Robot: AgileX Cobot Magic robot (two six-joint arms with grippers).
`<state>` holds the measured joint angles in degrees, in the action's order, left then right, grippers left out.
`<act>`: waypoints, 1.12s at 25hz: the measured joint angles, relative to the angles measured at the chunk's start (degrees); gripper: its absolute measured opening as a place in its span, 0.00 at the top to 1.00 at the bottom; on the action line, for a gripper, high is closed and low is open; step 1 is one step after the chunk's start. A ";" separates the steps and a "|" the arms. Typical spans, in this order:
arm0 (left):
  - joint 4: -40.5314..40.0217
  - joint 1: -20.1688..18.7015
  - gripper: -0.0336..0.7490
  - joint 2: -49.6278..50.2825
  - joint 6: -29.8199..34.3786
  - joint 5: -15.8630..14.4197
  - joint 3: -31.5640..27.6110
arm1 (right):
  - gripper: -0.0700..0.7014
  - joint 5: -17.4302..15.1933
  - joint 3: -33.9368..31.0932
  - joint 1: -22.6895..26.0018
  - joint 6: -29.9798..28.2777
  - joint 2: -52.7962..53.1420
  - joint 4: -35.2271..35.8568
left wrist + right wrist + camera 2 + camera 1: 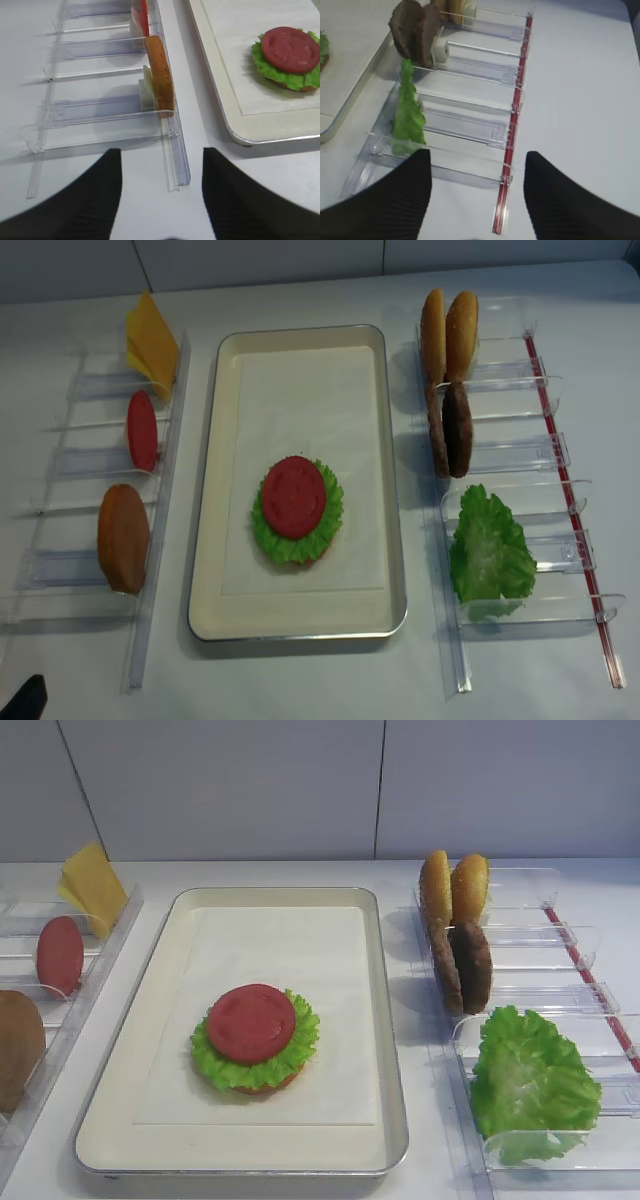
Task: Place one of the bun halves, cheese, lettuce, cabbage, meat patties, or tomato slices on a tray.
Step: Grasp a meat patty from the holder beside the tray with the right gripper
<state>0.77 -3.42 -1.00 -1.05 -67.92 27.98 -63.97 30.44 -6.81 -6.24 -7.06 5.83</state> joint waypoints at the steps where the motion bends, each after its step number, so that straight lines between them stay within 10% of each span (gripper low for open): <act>1: 0.00 0.00 0.50 0.00 0.00 0.00 0.00 | 0.35 0.76 1.06 0.00 -0.77 -2.69 0.91; 16: 0.00 0.00 0.50 0.00 0.00 0.00 0.00 | 0.35 2.74 21.69 -0.83 -20.49 -41.79 26.38; 28: 0.00 0.00 0.50 0.00 0.00 0.00 0.00 | 0.43 -0.42 43.98 -21.25 -0.67 -72.60 3.21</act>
<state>0.77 -3.42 -1.00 -1.05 -67.92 27.98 -64.39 74.42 -28.07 -6.91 -79.66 9.03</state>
